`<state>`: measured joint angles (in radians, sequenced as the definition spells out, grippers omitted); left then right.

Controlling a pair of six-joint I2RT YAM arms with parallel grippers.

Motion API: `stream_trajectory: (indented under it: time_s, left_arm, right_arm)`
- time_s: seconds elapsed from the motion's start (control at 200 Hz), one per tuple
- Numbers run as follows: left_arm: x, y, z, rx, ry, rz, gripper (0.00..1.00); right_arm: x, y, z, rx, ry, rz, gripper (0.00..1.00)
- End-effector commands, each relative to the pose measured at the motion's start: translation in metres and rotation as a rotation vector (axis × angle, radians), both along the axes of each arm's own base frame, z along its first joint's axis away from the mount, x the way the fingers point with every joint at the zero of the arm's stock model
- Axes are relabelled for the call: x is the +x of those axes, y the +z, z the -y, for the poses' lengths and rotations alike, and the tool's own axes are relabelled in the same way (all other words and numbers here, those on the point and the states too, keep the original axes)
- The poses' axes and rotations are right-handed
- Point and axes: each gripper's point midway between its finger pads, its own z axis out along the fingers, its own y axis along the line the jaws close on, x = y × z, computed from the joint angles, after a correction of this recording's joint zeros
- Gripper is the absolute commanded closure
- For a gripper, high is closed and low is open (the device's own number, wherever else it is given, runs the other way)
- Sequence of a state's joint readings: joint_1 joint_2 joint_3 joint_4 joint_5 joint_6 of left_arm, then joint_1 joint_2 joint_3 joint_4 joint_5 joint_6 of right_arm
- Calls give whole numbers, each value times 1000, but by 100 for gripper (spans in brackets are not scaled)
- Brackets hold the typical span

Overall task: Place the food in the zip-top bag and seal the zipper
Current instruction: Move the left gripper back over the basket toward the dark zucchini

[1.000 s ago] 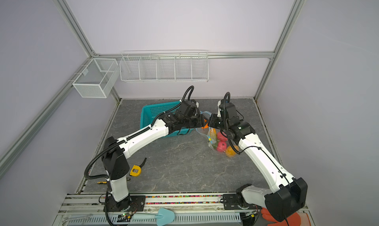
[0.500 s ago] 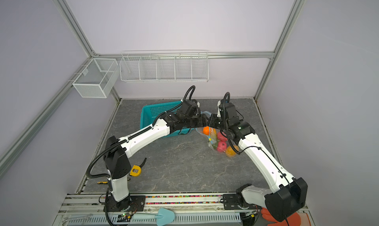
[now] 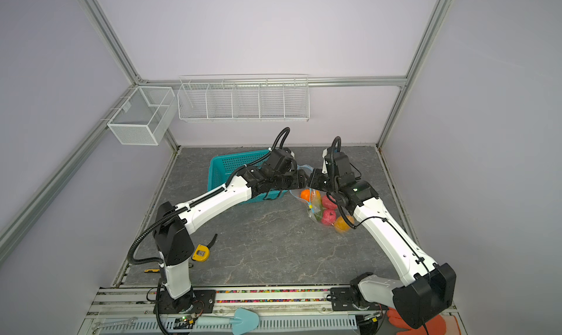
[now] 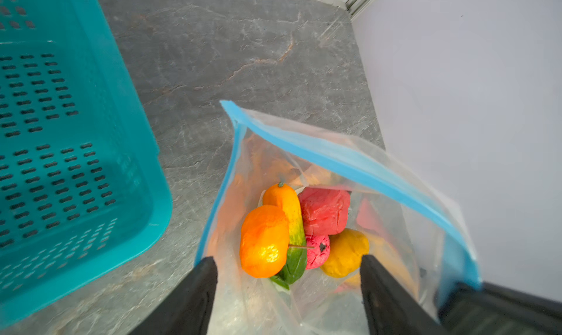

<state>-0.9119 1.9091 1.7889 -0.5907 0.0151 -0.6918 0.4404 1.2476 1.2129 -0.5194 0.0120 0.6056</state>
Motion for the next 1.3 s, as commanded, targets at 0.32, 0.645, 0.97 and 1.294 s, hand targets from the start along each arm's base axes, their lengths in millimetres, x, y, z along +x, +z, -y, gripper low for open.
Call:
stream_trajectory:
  time_s: [0.32, 0.645, 0.97, 1.294]
  left_arm:
    - [20, 38, -96, 126, 212, -18, 20]
    - [42, -4, -183, 368, 335, -77, 0]
    - [72, -26, -248, 900, 244, 97, 0]
    - [99, -99, -255, 1076, 150, 9, 0]
  right_arm:
    - [-1, 9, 2, -9, -8, 26, 93]
    - [-1, 5, 0, -2, -1, 23, 93]
    - [2, 4, -7, 2, 30, 4, 93]
    - [-3, 7, -4, -26, 41, 6, 93]
